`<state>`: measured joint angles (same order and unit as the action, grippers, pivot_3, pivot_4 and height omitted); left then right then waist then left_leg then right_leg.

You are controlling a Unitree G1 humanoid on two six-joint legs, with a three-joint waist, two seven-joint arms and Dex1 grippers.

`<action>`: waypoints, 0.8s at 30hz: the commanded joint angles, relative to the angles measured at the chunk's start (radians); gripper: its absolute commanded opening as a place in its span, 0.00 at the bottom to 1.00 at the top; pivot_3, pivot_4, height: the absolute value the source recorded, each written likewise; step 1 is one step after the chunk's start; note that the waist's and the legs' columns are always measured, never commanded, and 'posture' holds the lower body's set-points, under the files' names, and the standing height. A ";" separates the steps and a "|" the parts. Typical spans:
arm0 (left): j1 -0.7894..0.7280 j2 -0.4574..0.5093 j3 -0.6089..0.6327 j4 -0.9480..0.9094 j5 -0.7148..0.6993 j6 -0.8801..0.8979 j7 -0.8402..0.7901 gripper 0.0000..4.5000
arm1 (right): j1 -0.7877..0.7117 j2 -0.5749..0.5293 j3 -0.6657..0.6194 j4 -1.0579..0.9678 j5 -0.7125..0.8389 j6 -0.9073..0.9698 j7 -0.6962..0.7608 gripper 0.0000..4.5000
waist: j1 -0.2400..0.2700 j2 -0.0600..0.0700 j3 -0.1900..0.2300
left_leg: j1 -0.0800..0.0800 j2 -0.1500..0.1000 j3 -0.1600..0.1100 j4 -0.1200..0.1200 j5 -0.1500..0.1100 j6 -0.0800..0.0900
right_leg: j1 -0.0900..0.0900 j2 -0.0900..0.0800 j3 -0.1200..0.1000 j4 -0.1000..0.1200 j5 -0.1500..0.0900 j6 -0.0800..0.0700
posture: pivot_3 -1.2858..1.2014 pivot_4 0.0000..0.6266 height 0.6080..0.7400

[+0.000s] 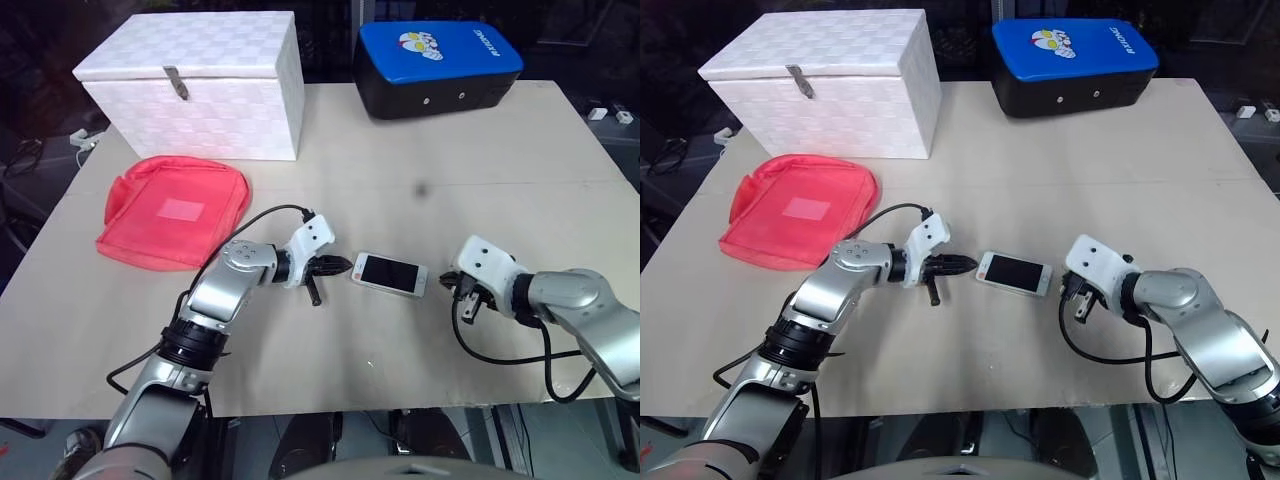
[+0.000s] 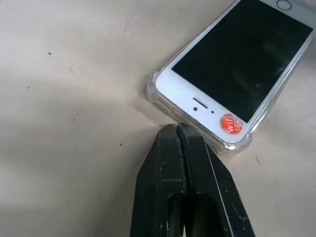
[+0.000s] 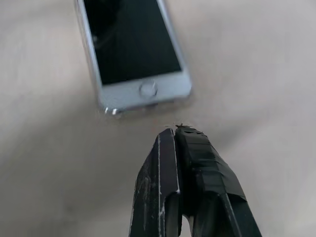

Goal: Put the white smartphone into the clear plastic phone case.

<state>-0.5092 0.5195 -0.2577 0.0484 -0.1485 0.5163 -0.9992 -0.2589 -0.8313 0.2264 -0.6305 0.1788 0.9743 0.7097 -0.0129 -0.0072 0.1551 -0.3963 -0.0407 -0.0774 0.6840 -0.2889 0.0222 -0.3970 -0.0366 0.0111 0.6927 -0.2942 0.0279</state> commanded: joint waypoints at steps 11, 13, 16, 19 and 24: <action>0.011 -0.012 -0.030 -0.049 -0.004 -0.005 -0.016 0.00 | -0.175 0.092 0.217 0.120 -0.093 -0.124 0.045 0.01 | -0.004 0.000 0.000 | 0.001 0.000 0.001 0.000 0.000 0.000 | 0.000 0.000 0.001 0.000 0.000 0.000 | 0.52 0.24 1.00; 0.015 -0.014 -0.030 -0.057 -0.007 0.000 -0.014 0.00 | -0.192 0.104 0.249 0.144 -0.117 -0.140 0.054 0.01 | -0.008 -0.001 -0.001 | 0.001 0.000 0.001 0.000 0.000 0.000 | 0.000 0.000 0.001 0.001 0.000 0.000 | 0.52 0.24 1.00; 0.025 -0.004 -0.005 -0.071 -0.021 0.019 -0.008 0.00 | -0.184 0.111 0.242 0.170 -0.136 -0.152 0.052 0.01 | -0.015 -0.002 -0.002 | 0.003 0.000 0.001 0.000 0.000 0.000 | 0.001 0.001 0.001 0.001 0.000 0.000 | 0.52 0.24 1.00; 0.013 0.005 0.090 -0.085 -0.098 0.046 -0.030 0.00 | -0.136 0.092 0.141 0.169 -0.132 -0.160 0.028 0.01 | -0.019 -0.003 -0.002 | 0.003 0.001 0.001 0.000 0.000 0.000 | 0.001 0.001 0.002 0.001 0.000 0.000 | 0.52 0.24 1.00; -0.020 0.004 0.130 -0.133 -0.227 0.153 -0.087 0.00 | -0.041 0.098 -0.051 0.118 -0.056 -0.160 0.019 0.01 | -0.005 -0.003 -0.002 | 0.000 0.000 0.001 0.001 0.000 0.000 | 0.000 0.000 0.001 0.001 0.000 0.000 | 0.52 0.24 1.00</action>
<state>-0.5133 0.5213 -0.1362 -0.0417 -0.3381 0.6491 -1.0653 -0.3089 -0.7334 0.2459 -0.4622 0.0940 0.8312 0.7332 -0.0176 -0.0100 0.1532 -0.3960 -0.0404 -0.0769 0.6847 -0.2888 0.0221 -0.3970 -0.0365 0.0123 0.6934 -0.2941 0.0279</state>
